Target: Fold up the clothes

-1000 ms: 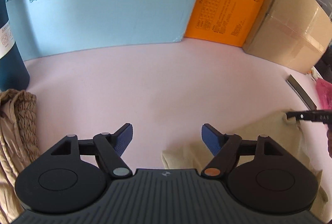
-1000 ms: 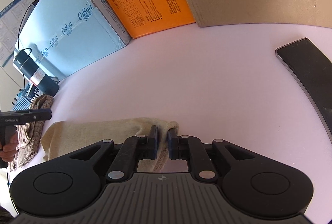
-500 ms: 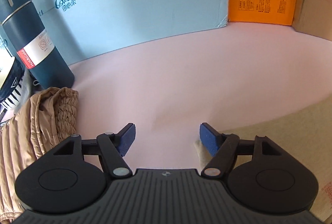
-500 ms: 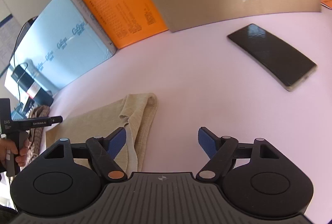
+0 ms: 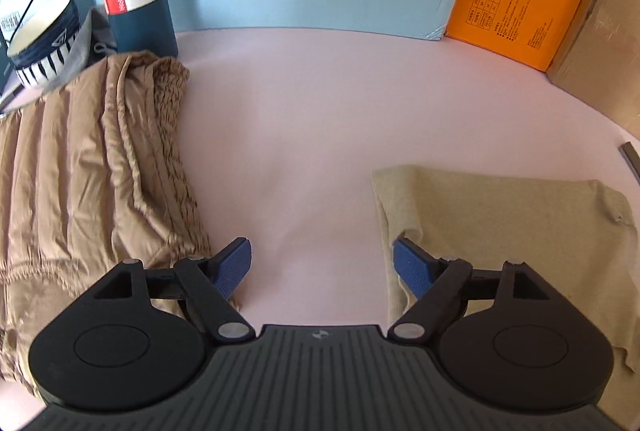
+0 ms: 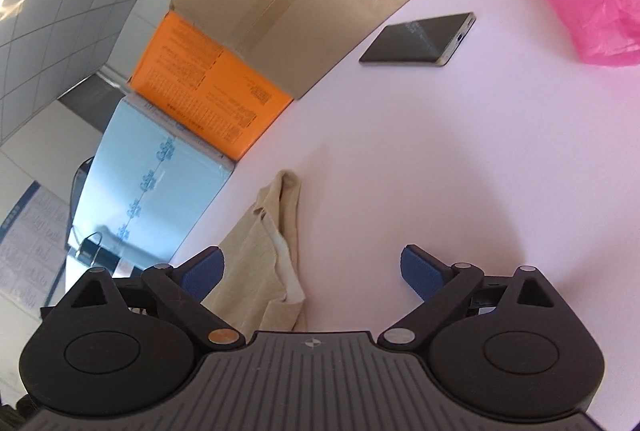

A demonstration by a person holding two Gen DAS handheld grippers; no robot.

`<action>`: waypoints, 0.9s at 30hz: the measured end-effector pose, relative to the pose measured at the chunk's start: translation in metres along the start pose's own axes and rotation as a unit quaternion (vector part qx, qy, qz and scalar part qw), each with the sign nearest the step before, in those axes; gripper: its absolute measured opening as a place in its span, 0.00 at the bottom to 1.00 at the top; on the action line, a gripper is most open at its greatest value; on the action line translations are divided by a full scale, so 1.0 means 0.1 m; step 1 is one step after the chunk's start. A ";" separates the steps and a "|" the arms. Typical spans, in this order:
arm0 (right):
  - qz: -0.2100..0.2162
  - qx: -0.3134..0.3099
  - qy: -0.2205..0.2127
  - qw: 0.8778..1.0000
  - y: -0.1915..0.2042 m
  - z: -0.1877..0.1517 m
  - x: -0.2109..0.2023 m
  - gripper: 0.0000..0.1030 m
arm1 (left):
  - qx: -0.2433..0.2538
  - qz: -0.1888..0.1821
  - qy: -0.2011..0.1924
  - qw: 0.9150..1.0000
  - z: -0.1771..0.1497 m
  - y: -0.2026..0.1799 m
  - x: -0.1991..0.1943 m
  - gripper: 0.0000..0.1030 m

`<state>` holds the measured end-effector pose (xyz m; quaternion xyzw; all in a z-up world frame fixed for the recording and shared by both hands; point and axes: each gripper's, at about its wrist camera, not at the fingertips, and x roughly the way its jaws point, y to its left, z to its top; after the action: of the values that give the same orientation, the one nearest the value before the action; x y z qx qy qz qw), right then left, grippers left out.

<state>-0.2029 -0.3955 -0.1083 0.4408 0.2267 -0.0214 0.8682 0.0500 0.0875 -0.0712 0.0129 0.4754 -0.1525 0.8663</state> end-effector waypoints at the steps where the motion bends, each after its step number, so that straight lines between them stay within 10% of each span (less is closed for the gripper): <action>1: 0.013 0.002 0.015 1.000 0.00 0.00 -0.01 0.93 | -0.007 -0.016 0.005 1.000 -0.08 0.05 -0.06 0.74; 11: 0.103 -0.011 0.211 0.972 0.20 -0.16 0.01 0.93 | -0.045 -0.151 0.059 0.986 -0.82 0.36 -0.61 0.77; 19: 0.065 -0.052 0.224 0.971 0.44 -0.29 0.07 0.90 | 0.032 -0.151 0.076 0.985 -0.98 0.01 -0.72 0.77; 20: 0.056 -0.065 0.225 0.971 0.48 -0.31 0.08 0.81 | 0.052 -0.151 0.075 0.984 -0.99 -0.05 -0.72 0.74; 23: 0.023 -0.094 0.249 0.964 0.51 -0.33 0.13 0.05 | 0.105 -0.138 0.075 0.982 -1.01 -0.20 -0.73 0.23; 27: 0.024 -0.065 0.253 0.965 0.36 -0.38 0.13 0.06 | 0.113 -0.142 0.068 0.981 -0.96 -0.17 -0.75 0.06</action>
<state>-0.1965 -0.3419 -0.1059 0.3797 0.4292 0.1258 0.8098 -0.0714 0.1060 -0.0600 0.0532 0.5097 -0.3249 0.7949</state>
